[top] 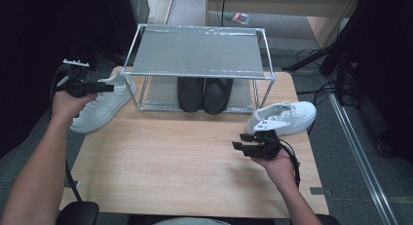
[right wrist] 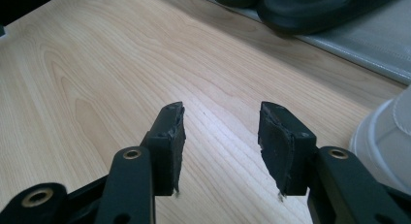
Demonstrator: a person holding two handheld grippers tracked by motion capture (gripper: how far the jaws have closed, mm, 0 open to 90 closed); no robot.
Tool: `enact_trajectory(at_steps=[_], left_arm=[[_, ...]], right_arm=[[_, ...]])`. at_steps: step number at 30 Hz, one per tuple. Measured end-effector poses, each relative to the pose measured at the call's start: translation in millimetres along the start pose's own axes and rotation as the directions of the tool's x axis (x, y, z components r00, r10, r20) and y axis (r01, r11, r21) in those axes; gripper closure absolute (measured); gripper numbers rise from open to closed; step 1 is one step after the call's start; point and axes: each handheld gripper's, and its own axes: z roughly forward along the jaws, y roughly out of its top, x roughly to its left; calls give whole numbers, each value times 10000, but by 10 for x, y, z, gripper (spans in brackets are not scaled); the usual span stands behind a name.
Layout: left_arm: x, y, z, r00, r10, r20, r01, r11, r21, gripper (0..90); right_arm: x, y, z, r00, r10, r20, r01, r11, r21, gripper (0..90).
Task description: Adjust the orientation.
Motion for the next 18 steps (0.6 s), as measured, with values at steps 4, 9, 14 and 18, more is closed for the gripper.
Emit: enact_trajectory(at_steps=[4,9,14,18], left_arm=[[93,41,51,9999,-76,-135,76,10000,0,479],[218,-38,167,9991,-282,-325,294,9989,372,519],[258,-150,329,9988,-401,-264,423,9953,876,542],[241,-224,459,9991,-413,-9,412,9953,871,579]], right_arm=[[-8,-44,-35,9999,87,132,-87,10000,26,530],[-3,-91,-64,9995,124,306,-127,9999,97,526],[-17,-125,-94,9984,316,458,-318,9995,45,520],[-30,-150,-109,9974,459,563,-465,9989,90,515]])
